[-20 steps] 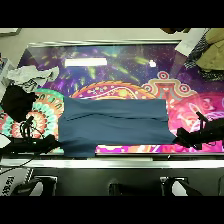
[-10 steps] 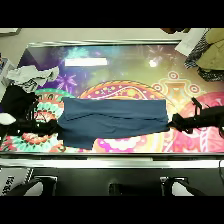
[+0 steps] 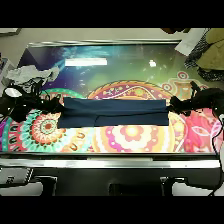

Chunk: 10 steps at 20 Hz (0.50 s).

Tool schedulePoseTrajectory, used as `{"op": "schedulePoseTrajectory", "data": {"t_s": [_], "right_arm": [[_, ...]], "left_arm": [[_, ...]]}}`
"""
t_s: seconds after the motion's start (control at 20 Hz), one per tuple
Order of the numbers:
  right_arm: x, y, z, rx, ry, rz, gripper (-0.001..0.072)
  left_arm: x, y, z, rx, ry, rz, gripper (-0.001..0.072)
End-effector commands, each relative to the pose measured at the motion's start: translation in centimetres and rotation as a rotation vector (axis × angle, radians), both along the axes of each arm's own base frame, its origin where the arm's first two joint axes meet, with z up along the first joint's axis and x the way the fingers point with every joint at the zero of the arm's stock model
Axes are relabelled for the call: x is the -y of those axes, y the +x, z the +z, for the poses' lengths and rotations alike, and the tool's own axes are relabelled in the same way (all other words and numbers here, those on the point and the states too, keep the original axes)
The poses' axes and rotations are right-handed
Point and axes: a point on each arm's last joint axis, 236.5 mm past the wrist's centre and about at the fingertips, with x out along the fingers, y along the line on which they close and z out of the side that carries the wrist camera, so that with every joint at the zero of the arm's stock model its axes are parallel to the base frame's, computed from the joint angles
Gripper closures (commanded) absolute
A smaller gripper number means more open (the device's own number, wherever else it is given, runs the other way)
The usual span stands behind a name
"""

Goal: Fold the clothes and pants, and hang the long-sleeved shirts on hangers.

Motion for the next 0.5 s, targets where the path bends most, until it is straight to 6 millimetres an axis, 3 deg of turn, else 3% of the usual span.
{"op": "schedulePoseTrajectory", "data": {"t_s": [0.0, 0.25, 0.35, 0.4, 0.45], "right_arm": [[0.6, 2.2, 0.0, 0.030, -0.003, -0.024, 0.0678], [0.5, 3.3, -2.2, 0.009, 0.032, -0.053, 0.0677], [0.5, 3.8, -3.2, 0.005, 0.047, -0.075, 0.0640], [0.5, 4.0, -3.6, 0.001, 0.054, -0.082, 0.0576], [0.4, 4.0, -3.7, -0.006, 0.062, -0.091, 0.0496]], "left_arm": [[0.7, 3.2, -0.1, 0.020, -0.006, -0.040, 0.0695], [1.4, 5.9, -2.2, -0.023, -0.026, -0.082, 0.0694], [1.7, 6.6, -3.4, -0.036, -0.028, -0.090, 0.0690], [1.8, 6.8, -3.9, -0.041, -0.028, -0.094, 0.0646], [1.9, 7.1, -4.2, -0.038, -0.025, -0.088, 0.0524]]}}
